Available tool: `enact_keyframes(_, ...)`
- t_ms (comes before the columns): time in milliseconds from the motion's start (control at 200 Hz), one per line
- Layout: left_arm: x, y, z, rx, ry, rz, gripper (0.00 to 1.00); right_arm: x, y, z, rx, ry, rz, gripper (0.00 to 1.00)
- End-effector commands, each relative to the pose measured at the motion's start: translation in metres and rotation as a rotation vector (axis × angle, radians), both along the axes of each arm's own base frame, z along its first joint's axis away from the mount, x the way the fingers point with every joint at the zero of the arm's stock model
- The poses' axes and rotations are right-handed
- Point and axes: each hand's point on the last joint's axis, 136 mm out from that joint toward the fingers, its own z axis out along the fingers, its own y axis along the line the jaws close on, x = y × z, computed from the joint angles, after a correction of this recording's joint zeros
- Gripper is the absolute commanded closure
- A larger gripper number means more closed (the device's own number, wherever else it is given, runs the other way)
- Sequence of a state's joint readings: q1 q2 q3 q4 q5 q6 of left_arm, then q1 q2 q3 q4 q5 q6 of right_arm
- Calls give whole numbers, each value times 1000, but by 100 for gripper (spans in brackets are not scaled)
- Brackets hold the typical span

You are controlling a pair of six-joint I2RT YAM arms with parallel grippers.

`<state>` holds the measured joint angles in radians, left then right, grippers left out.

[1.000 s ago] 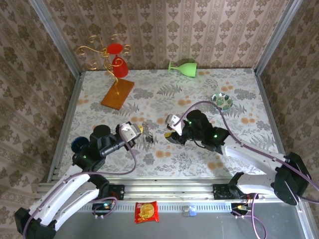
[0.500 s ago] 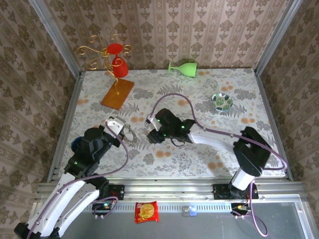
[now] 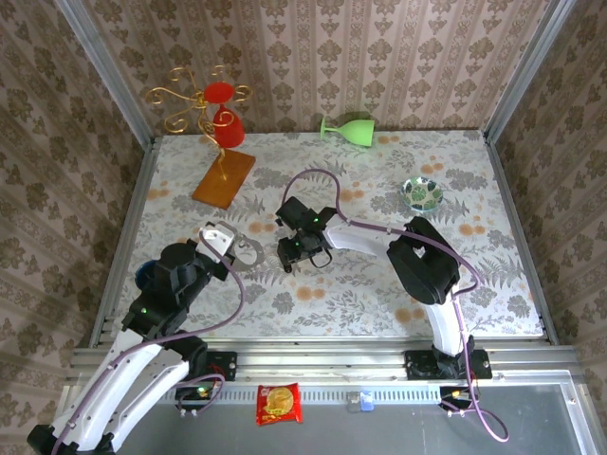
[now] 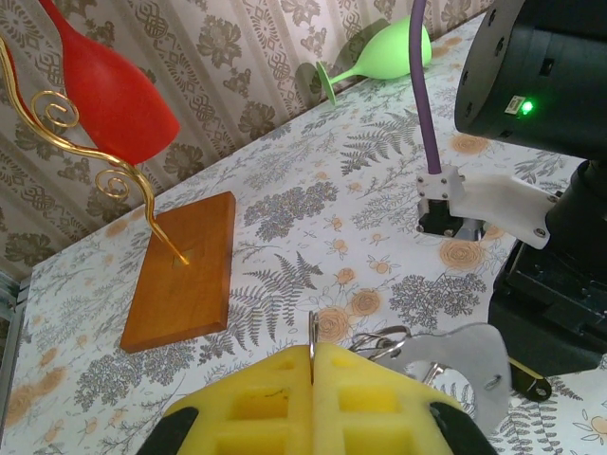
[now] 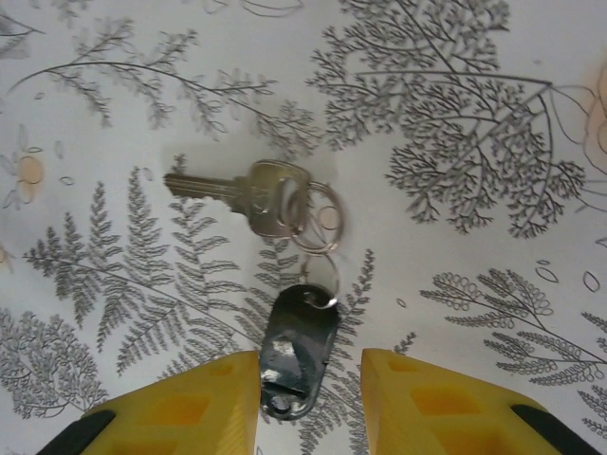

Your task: Put the keys on the keyring

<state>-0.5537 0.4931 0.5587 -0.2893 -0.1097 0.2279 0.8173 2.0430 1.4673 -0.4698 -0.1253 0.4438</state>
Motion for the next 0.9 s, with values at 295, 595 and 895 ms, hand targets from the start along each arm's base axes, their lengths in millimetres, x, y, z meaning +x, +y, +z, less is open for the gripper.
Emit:
enact_keyframes(295, -1, 2, 17, -48, -39, 7, 100, 9, 9, -15, 38, 76, -55, 69)
enact_keyframes(595, -1, -1, 17, -51, -40, -5, 100, 16, 14, -22, 51, 84, -64, 72)
enact_keyframes(895, -1, -2, 16, -51, -39, -12, 100, 20, 17, -25, 48, 84, -65, 81)
